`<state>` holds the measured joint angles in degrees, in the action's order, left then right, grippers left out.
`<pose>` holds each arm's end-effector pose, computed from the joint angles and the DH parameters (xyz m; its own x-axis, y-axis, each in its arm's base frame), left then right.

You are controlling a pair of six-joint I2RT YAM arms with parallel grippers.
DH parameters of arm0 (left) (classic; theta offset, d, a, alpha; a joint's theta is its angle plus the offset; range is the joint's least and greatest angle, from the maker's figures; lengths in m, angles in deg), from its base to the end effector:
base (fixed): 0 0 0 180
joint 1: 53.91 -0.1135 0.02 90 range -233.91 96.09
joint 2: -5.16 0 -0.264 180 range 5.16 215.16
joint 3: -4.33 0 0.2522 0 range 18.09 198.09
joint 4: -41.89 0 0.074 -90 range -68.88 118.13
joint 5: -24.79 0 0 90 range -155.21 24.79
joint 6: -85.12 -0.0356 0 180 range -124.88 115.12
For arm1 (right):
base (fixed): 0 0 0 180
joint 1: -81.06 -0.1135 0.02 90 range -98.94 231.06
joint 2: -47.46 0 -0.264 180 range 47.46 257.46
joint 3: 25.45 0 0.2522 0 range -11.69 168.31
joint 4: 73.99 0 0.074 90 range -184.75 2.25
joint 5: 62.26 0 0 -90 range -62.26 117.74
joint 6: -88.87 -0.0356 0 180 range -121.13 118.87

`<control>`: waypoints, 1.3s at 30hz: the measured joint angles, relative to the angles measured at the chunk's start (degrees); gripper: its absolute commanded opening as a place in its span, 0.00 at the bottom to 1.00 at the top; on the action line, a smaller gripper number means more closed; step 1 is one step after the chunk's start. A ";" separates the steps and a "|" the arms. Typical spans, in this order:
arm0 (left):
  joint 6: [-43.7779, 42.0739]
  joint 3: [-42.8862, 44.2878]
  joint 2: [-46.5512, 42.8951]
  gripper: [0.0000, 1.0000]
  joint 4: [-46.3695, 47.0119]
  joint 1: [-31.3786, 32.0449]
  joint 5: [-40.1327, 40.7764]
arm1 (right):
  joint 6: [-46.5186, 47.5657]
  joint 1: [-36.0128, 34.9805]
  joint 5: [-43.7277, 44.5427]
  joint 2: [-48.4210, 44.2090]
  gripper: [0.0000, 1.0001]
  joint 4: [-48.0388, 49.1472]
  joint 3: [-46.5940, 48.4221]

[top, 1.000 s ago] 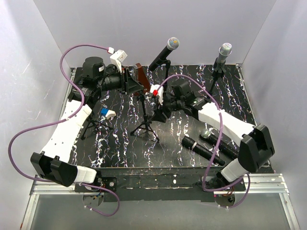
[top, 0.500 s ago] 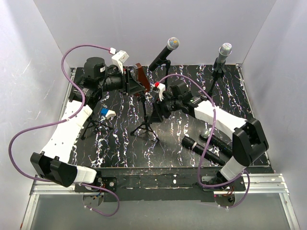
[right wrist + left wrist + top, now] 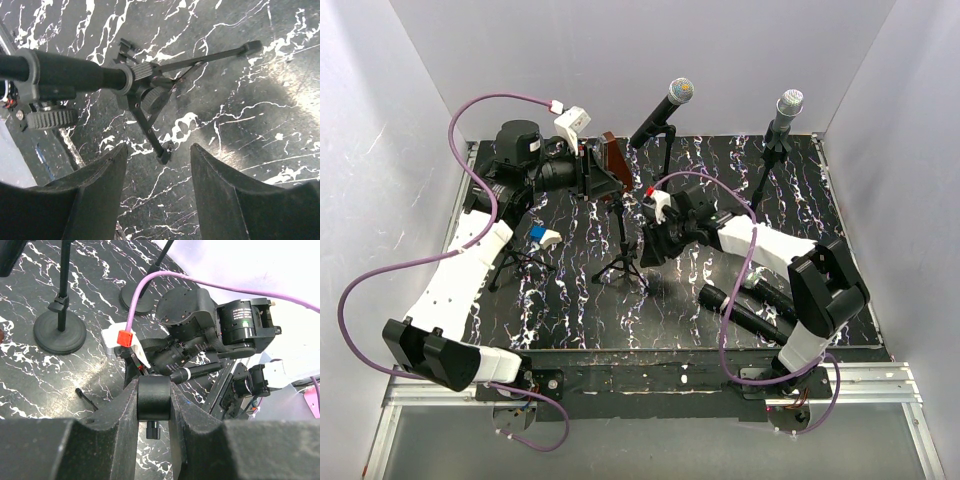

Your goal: Remove the microphone from the stand

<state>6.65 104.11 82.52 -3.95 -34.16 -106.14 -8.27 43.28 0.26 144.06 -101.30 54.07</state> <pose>0.2631 -0.1193 0.4272 -0.5307 0.0301 -0.8471 0.7298 0.5245 -0.4386 0.2799 0.2377 0.2278 -0.6486 -0.3632 -0.6689 -0.7292 0.5486 0.4091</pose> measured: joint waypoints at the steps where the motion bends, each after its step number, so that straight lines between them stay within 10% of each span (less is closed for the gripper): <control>1: -0.07 0.00 -0.04 0.00 -0.07 0.00 0.02 | 0.15 0.00 -0.44 -0.09 0.64 -0.15 -0.35; 15: -0.63 0.09 -0.22 0.00 -0.70 0.15 0.02 | -7.93 0.04 -6.12 -4.11 0.68 4.33 4.02; 39: -0.59 0.17 -0.24 0.00 -0.66 0.48 0.94 | 2.25 -2.73 16.96 -2.49 0.66 -0.28 -1.07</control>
<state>6.06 104.29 82.28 -4.61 -33.68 -105.20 -6.02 40.55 17.22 141.56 -101.58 53.00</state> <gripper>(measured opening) 0.229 0.648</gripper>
